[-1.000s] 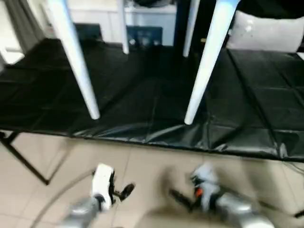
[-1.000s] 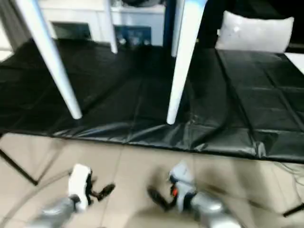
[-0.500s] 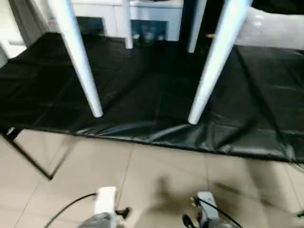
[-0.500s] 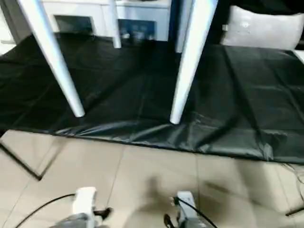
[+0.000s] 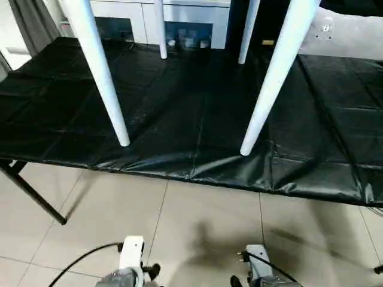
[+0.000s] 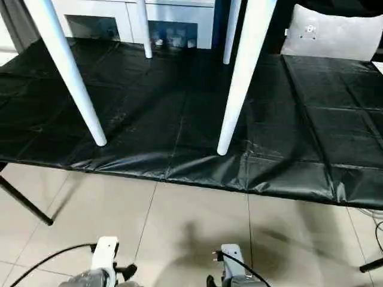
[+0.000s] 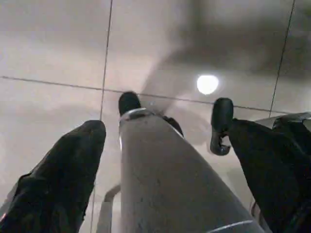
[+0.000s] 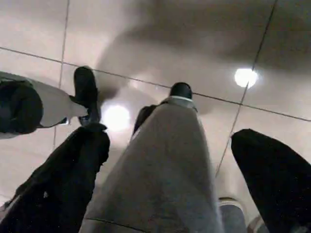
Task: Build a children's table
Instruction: Flip table
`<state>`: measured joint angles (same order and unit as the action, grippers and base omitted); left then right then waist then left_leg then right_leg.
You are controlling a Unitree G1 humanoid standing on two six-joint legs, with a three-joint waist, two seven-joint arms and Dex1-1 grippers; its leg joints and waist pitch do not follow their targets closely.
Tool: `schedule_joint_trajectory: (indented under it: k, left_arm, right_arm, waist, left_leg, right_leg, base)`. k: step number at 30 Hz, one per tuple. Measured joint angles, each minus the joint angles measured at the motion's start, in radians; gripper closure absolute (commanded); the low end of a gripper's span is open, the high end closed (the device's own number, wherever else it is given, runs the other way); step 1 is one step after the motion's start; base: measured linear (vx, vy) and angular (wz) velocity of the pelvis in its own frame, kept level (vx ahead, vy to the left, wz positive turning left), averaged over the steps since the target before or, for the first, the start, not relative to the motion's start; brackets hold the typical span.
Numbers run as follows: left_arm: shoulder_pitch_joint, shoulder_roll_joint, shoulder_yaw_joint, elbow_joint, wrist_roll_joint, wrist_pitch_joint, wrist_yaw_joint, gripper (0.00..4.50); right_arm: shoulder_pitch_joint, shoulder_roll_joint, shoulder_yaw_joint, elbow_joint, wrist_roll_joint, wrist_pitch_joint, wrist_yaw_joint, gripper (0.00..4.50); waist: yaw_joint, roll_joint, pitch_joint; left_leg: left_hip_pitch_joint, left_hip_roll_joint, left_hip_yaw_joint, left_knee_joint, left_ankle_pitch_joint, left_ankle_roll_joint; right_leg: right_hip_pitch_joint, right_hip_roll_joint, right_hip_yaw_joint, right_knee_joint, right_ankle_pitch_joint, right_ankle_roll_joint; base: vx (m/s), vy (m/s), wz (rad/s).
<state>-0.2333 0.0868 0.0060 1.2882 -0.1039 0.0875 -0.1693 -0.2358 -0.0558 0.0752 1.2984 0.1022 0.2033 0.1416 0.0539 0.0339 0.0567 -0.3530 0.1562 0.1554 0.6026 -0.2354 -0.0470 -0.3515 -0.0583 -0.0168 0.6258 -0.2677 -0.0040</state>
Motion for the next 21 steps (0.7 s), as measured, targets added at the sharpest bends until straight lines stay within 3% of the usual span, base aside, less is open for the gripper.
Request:
schedule_joint_trajectory:
  k: [21]
  left_arm:
    - [0.0, 0.0, 0.009, 0.001, 0.0, 0.0, 0.0, 0.04]
  right_arm:
    - [-0.001, 0.0, 0.0, 0.0, 0.0, -0.008, 0.0, 0.0]
  waist:
    - [0.003, -0.005, 0.009]
  left_leg:
    - [-0.002, 0.0, 0.002, -0.007, 0.001, 0.005]
  right_leg:
    - [0.0, 0.0, 0.0, -0.011, 0.0, 0.0]
  base:
    - [0.0, 0.0, 0.0]
